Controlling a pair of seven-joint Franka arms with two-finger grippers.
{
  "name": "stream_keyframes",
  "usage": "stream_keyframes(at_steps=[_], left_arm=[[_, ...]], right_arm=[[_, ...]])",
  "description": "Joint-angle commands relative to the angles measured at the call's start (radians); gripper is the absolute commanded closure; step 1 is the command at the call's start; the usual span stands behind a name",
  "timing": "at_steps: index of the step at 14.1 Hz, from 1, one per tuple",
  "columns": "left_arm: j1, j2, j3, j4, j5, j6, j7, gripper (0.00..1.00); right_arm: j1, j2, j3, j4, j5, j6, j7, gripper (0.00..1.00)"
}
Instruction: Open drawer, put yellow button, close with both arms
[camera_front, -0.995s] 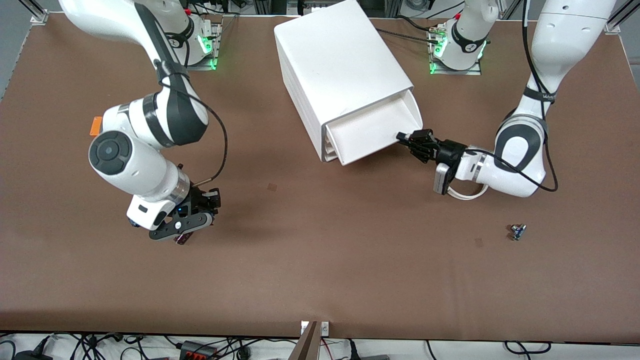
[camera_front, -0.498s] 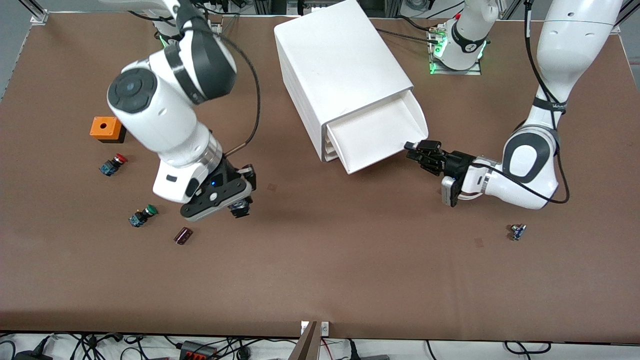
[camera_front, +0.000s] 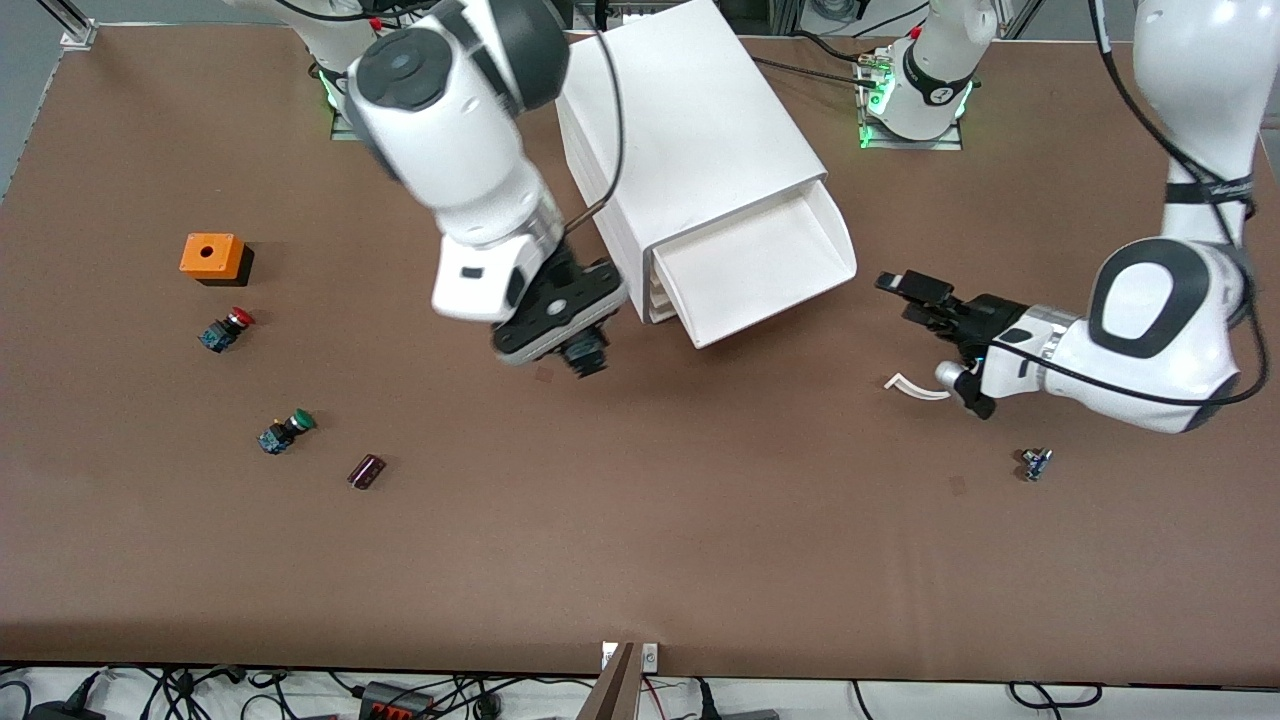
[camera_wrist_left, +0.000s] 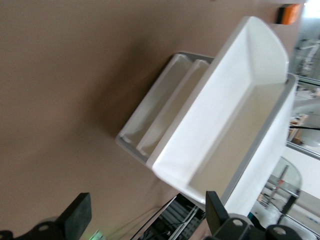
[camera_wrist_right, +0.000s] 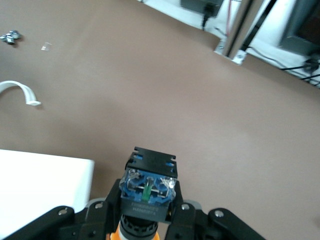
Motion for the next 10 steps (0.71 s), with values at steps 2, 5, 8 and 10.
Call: stream_keyframes(at_steps=[2, 5, 8, 10], left_arm=[[-0.018, -0.052, -0.015, 0.068, 0.26, -0.031, -0.209, 0.0], [-0.023, -0.08, -0.047, 0.081, 0.466, 0.017, -0.279, 0.0], [-0.044, -0.093, -0.049, 0.149, 0.556, 0.048, -0.41, 0.0], [-0.043, -0.082, -0.044, 0.239, 0.554, 0.042, -0.411, 0.0]], right_arm=[[0.098, 0.089, -0.013, 0.099, 0.007, 0.008, 0.15, 1.0], [0.16, 0.146, -0.019, 0.133, 0.002, 0.017, 0.207, 1.0], [0.198, 0.169, -0.019, 0.133, 0.002, 0.026, 0.229, 1.0], [0.221, 0.187, -0.019, 0.133, 0.002, 0.026, 0.23, 1.0]])
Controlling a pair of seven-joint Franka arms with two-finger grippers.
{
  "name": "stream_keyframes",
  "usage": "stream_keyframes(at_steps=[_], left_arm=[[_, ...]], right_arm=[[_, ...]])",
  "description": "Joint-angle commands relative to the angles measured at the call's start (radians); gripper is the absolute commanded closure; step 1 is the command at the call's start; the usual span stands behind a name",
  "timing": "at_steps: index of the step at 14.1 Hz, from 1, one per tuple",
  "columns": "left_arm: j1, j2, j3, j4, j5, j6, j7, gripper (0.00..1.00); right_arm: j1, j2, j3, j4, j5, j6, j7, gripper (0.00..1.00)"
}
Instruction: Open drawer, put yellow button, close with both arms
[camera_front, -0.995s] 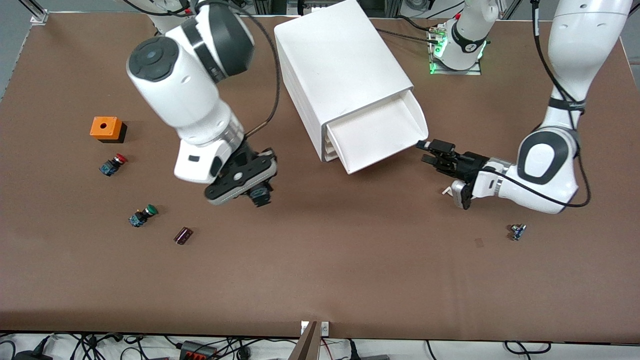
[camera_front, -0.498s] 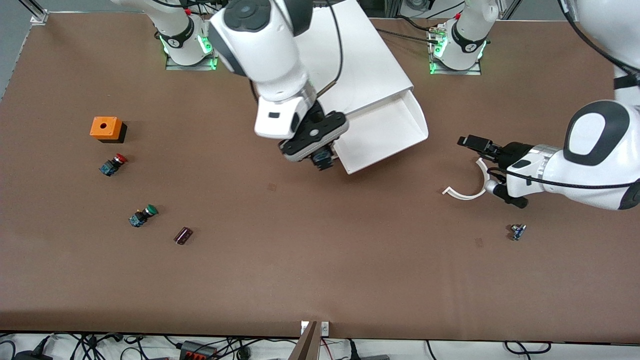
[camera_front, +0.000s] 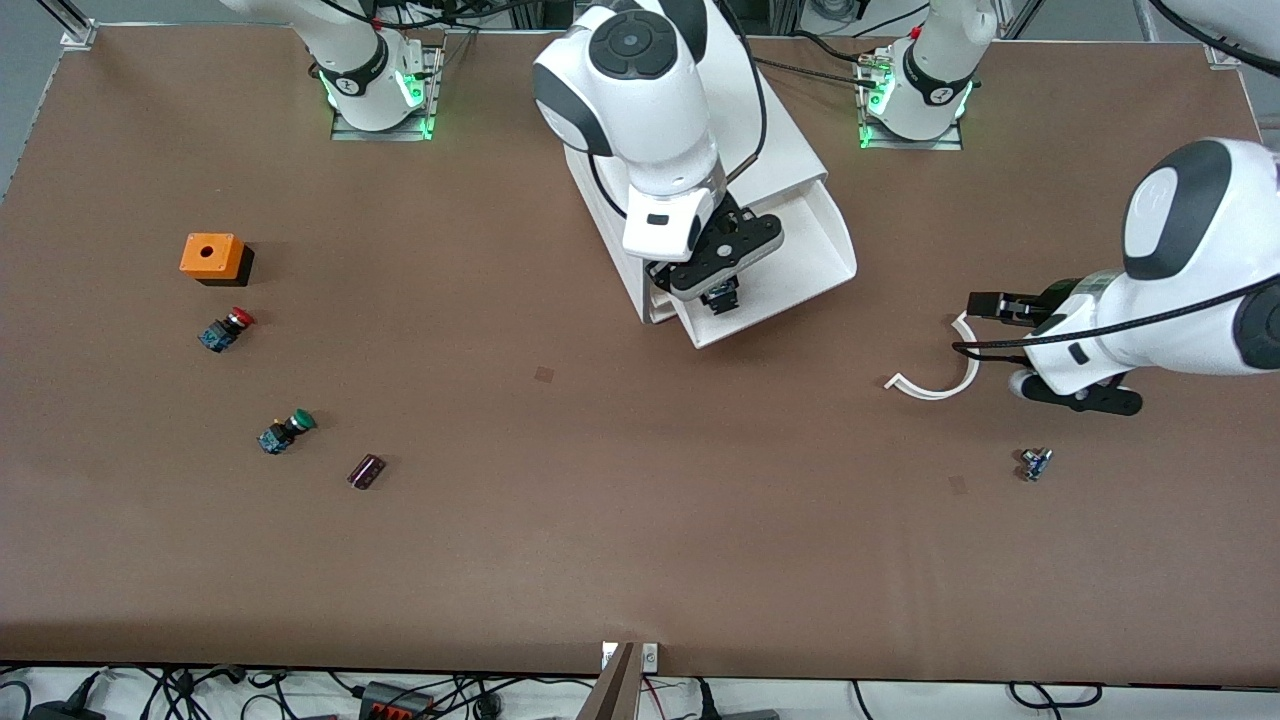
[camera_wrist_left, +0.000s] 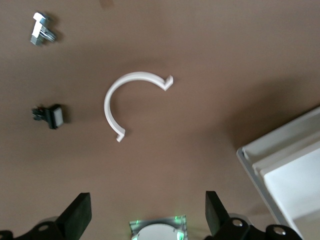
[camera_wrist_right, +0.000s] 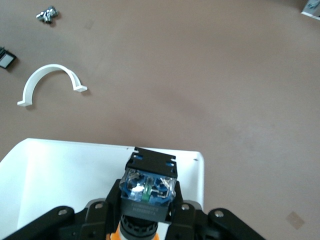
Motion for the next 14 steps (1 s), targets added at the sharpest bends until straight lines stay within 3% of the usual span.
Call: stream_keyframes(at_steps=[1, 5, 7, 12, 13, 14], left_arm=[[0.012, 0.011, 0.003, 0.093, 0.026, -0.008, -0.024, 0.0], [0.015, 0.014, 0.008, 0.102, 0.034, 0.056, -0.038, 0.0], [0.021, -0.029, 0.006, 0.055, 0.031, 0.092, -0.041, 0.0], [0.047, -0.251, -0.004, -0.305, 0.022, 0.323, -0.093, 0.0], [0.046, -0.274, -0.007, -0.341, 0.02, 0.333, -0.118, 0.0], [0.049, -0.291, -0.023, -0.367, 0.02, 0.333, -0.136, 0.0]], right_arm=[[0.033, 0.032, -0.012, 0.044, 0.002, -0.011, 0.024, 1.0], [0.062, 0.052, -0.003, 0.042, 0.005, -0.025, 0.022, 1.0], [0.074, 0.077, -0.005, 0.042, 0.004, -0.024, 0.022, 1.0], [0.096, 0.104, -0.006, 0.041, 0.002, -0.027, 0.024, 1.0], [0.096, 0.106, -0.008, 0.041, 0.002, -0.036, 0.024, 1.0], [0.096, 0.106, -0.008, 0.041, 0.002, -0.039, 0.024, 0.91]])
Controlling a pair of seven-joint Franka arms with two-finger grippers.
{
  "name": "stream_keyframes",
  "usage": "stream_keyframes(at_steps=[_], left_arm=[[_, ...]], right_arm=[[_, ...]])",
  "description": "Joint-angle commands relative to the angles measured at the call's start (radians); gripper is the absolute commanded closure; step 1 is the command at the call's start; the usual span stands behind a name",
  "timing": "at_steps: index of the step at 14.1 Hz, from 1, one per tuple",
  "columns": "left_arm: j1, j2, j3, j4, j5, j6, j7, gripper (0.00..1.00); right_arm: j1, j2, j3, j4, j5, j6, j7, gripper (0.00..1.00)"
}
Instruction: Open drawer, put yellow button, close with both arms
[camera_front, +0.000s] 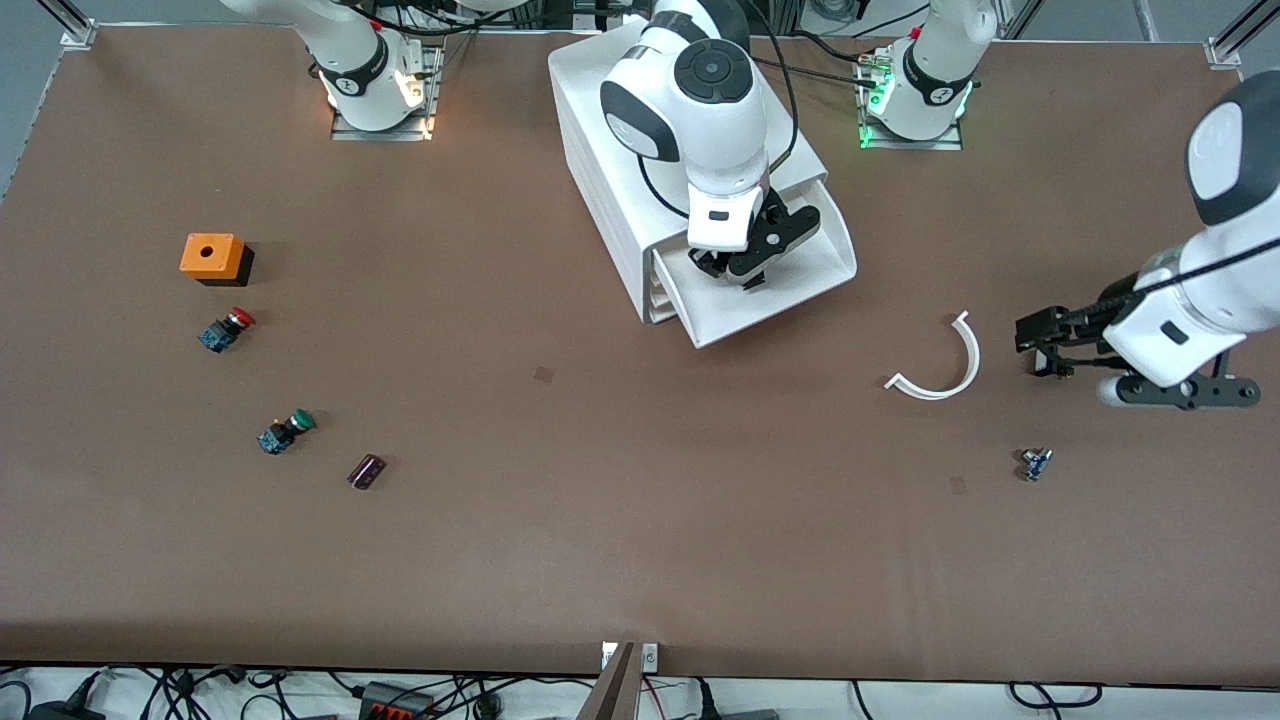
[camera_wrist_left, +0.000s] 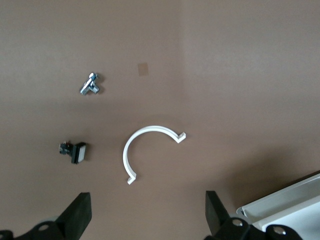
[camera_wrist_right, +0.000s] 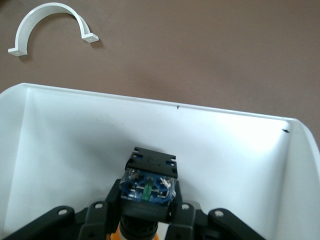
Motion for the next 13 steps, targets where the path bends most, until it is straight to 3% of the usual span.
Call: stream_keyframes(at_steps=[1, 2, 5, 8, 13], left_arm=[[0.011, -0.138, -0.032, -0.19, 0.014, 0.055, -0.052, 0.0], [0.011, -0.159, -0.034, -0.23, 0.013, 0.089, -0.052, 0.0], [0.012, -0.167, -0.034, -0.251, -0.015, 0.109, -0.053, 0.0], [0.016, -0.164, -0.034, -0.246, -0.035, 0.094, -0.079, 0.0], [-0.027, -0.117, -0.044, -0.223, -0.075, 0.103, -0.179, 0.0]], right_arm=[[0.008, 0.017, -0.012, 0.041, 0.002, -0.029, 0.019, 0.33], [0.008, 0.017, -0.015, 0.043, 0.002, -0.031, 0.027, 0.0], [0.008, 0.004, -0.015, 0.064, 0.004, -0.034, 0.103, 0.0], [-0.027, -0.015, -0.022, 0.162, 0.005, -0.132, 0.102, 0.0], [-0.223, -0.102, -0.021, 0.175, -0.001, -0.319, 0.1, 0.0]])
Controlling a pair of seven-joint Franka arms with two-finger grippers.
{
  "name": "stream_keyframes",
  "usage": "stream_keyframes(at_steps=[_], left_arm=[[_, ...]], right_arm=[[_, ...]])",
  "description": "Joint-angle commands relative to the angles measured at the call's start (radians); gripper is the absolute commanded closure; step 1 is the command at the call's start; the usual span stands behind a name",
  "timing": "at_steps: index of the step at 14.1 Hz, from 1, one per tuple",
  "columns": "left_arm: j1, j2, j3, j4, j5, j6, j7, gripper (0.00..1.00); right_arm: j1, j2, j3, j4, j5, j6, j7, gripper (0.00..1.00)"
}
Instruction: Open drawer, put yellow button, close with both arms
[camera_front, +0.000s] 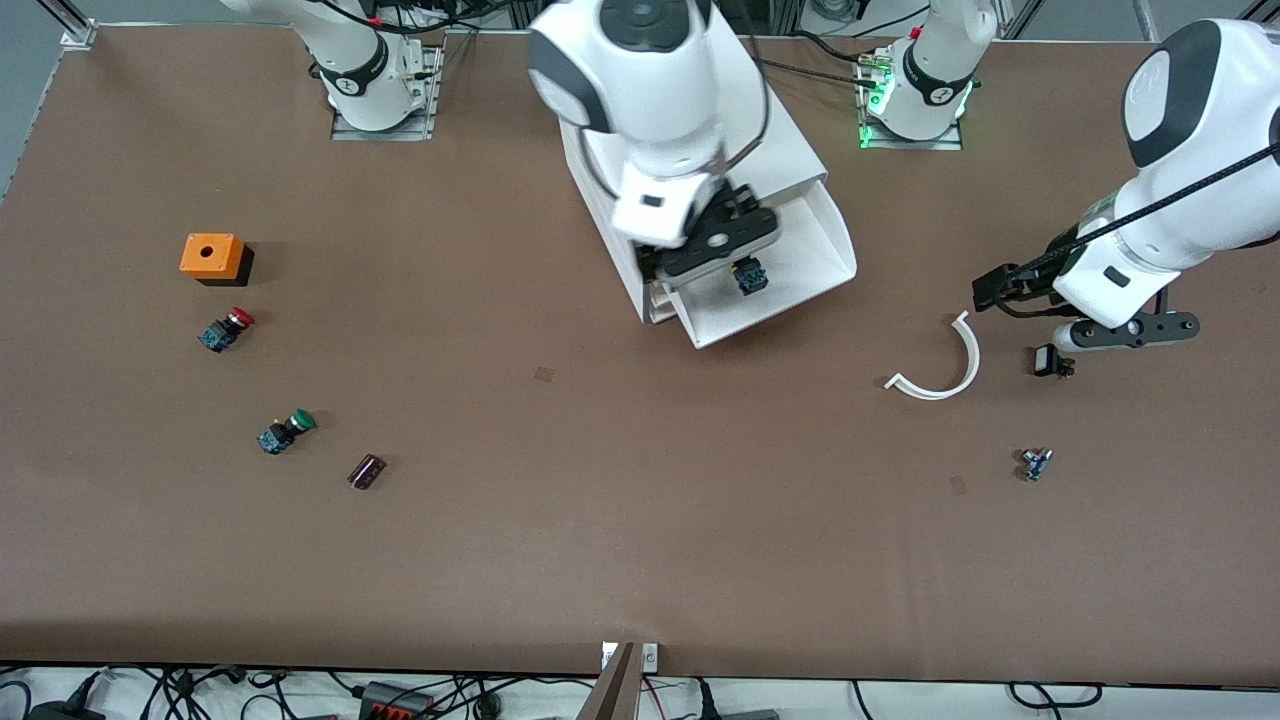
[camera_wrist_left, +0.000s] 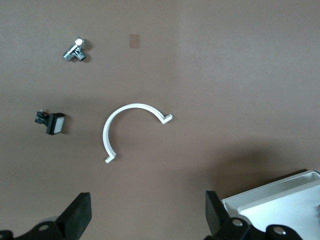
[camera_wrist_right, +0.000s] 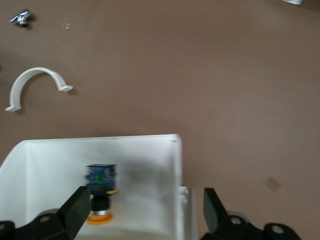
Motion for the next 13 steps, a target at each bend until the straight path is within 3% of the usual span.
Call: stream_keyframes(at_steps=[1, 6, 10, 13], left_arm=[[-0.044, 0.056, -0.018, 0.018, -0.021, 0.007, -0.048, 0.0], [-0.14, 0.166, -0.025, 0.029, -0.024, 0.099, -0.167, 0.0], [-0.223, 0.235, -0.027, 0.029, -0.023, 0.194, -0.302, 0.0], [-0.263, 0.245, -0.027, 0.012, -0.024, 0.249, -0.38, 0.0]], right_arm=[[-0.124, -0.031, 0.006, -0.011, -0.024, -0.086, -0.001, 0.0], [-0.32, -0.03, 0.001, -0.044, -0.054, -0.126, -0.024, 0.0], [-0.469, -0.03, 0.002, -0.074, -0.042, -0.207, -0.159, 0.0], [-0.555, -0.048, -0.001, -0.072, -0.042, -0.221, -0.173, 0.0]])
